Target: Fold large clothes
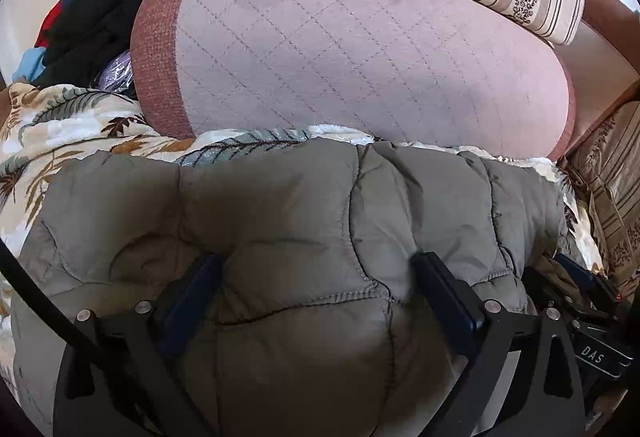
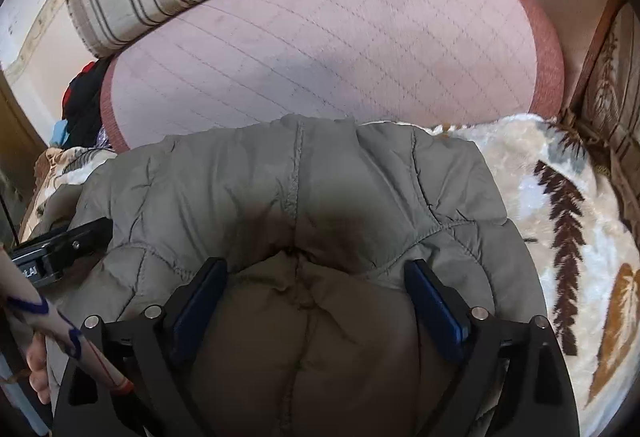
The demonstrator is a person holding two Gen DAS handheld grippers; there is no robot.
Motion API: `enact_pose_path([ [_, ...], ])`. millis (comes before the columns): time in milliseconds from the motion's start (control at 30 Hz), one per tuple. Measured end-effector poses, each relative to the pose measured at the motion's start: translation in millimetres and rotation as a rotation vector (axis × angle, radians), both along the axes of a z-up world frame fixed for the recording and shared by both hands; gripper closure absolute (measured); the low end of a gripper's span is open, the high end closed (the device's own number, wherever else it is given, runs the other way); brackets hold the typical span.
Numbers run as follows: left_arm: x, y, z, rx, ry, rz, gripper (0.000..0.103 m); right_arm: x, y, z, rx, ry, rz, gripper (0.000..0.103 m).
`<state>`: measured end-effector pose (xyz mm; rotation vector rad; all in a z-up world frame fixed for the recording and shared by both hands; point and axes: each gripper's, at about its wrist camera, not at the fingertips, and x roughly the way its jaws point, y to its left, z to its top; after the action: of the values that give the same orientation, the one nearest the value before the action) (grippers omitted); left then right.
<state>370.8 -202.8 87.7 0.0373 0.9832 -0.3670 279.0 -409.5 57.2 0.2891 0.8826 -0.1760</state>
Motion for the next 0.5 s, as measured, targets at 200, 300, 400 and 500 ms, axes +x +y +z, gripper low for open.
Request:
enact_pose_path([
  [200,-29,26,31,-0.063,-0.013,0.018,0.004,-33,7,28,-0.024,-0.034,-0.018,0.009],
  [300,-66,46,52,-0.04,-0.085,0.021,0.004,-74,12,45,-0.028,-0.073,-0.019,0.009],
  [400,-111,67,64,0.004,-0.159,0.033,0.004,-120,25,53,-0.033,-0.094,-0.011,0.009],
  [500,-153,88,70,0.042,-0.209,0.055,0.004,-162,44,54,-0.062,-0.096,-0.002,0.009],
])
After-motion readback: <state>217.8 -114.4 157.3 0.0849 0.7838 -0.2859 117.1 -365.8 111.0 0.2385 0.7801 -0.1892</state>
